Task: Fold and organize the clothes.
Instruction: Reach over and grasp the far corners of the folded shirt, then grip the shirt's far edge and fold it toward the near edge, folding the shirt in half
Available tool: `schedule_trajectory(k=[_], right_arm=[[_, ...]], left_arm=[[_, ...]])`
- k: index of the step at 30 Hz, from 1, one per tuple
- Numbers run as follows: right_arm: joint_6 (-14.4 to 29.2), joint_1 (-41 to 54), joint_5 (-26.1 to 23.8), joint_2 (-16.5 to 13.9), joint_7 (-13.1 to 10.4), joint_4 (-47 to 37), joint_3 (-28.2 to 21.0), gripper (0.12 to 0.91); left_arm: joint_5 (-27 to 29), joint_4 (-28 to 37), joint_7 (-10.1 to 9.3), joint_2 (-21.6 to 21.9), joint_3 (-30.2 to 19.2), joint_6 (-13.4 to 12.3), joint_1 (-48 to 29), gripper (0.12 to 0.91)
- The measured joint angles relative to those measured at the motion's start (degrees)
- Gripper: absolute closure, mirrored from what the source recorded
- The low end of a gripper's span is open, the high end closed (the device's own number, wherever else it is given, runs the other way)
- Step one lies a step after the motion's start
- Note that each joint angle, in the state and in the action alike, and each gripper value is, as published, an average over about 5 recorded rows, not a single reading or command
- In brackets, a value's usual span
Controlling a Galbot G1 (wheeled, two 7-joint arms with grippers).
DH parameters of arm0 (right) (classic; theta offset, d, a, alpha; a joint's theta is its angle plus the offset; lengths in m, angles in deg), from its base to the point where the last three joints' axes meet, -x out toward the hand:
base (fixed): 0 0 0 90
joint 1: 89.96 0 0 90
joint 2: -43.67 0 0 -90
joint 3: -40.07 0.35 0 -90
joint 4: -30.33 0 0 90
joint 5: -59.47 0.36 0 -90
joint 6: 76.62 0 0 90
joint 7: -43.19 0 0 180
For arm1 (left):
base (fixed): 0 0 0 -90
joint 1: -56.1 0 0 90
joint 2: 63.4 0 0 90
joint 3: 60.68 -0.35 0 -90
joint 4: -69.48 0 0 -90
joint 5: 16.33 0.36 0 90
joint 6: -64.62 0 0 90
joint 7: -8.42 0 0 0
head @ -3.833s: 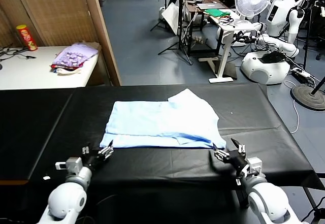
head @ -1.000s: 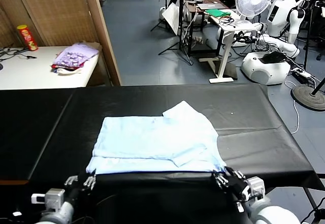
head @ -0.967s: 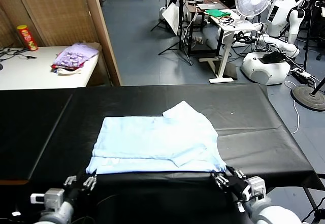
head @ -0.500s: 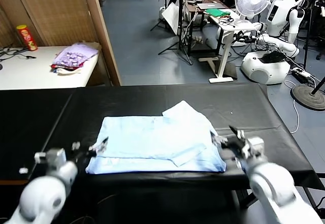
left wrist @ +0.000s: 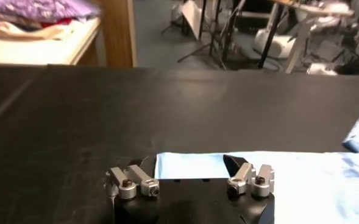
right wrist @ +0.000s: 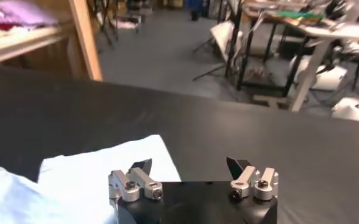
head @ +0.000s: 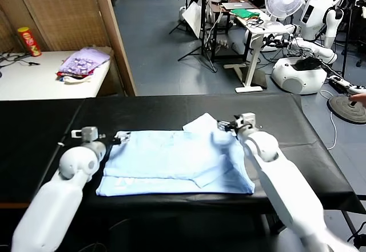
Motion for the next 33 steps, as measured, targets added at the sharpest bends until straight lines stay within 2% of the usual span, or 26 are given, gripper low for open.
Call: schedule_trajectory(k=[7, 9, 11, 14, 18, 21, 24, 27, 33], right_arm=[[0.3, 1.63, -0.6, 2.53, 0.21, -4.51, -0.18, 0.25], [0.37, 1.75, -0.66, 3.02, 0.36, -5.1, -0.18, 0.308], [0.43, 1.8, -0.69, 3.46, 0.47, -5.49, -0.17, 0.411], [0.58, 1.79, -0.72, 3.89, 0.49, -5.84, -0.13, 0.574], [1.74, 1.6, -0.88, 4.1, 0.32, -6.05, 0.11, 0.787], [3.77, 1.13, -1.58, 4.02, 0.18, -5.82, 0.56, 0.889], [5.94, 0.25, -2.11, 3.39, 0.34, -4.76, 1.28, 0.902], [6.61, -1.19, -1.1, 2.15, 0.53, -1.93, 2.1, 0.902], [3.66, -6.04, 3.95, -2.32, -0.63, 9.19, 4.21, 0.902]], left_arm=[[-0.02, 3.56, 2.01, -0.32, -0.37, -0.11, -1.26, 0.232], [0.04, 3.9, 2.84, -0.25, -0.43, -0.21, -1.25, 0.243], [0.2, 4.22, 3.46, -0.27, -0.51, -0.38, -1.28, 0.279], [0.54, 4.78, 3.87, -0.52, -0.61, -0.69, -1.49, 0.414], [1.07, 5.7, 4.2, -0.95, -0.62, -1.26, -1.75, 0.648], [1.58, 6.4, 4.85, -1.19, -0.61, -2.11, -1.86, 0.807], [2.03, 6.72, 5.29, -1.57, -0.46, -3.1, -1.9, 0.898], [2.24, 6.49, 5.24, -2.02, 0.12, -3.78, -1.66, 0.903], [2.38, 3.04, 4.08, -1.82, 2.08, -4.32, 0.26, 0.904]])
